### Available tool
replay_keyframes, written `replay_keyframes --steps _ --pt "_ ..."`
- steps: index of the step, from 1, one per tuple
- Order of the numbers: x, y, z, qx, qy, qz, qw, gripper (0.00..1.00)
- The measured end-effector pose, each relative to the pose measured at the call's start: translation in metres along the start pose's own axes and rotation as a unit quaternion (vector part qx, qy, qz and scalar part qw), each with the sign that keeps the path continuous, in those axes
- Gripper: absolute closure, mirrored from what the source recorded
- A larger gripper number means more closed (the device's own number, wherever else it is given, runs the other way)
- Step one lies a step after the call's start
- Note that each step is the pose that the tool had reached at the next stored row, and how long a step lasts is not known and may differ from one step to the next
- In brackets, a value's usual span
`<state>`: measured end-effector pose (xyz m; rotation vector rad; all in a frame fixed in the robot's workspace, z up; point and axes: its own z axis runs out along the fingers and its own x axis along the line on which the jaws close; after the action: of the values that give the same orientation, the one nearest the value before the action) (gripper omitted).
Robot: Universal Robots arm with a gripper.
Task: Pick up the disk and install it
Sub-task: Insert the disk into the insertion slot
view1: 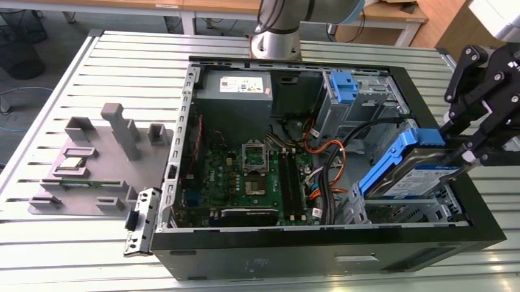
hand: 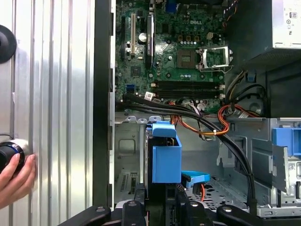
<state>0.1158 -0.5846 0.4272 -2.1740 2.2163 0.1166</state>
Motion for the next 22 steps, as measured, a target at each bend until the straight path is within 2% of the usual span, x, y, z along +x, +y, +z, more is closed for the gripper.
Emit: replay_keyframes --steps 19,22 --pt "0.0030 -0.0010 0.0344 0.0000 0.0000 0.000 1.0000 0.65" --pt "0.0031 -0.0011 0.0360 0.0000 0.0001 0.000 1.0000 0.65"
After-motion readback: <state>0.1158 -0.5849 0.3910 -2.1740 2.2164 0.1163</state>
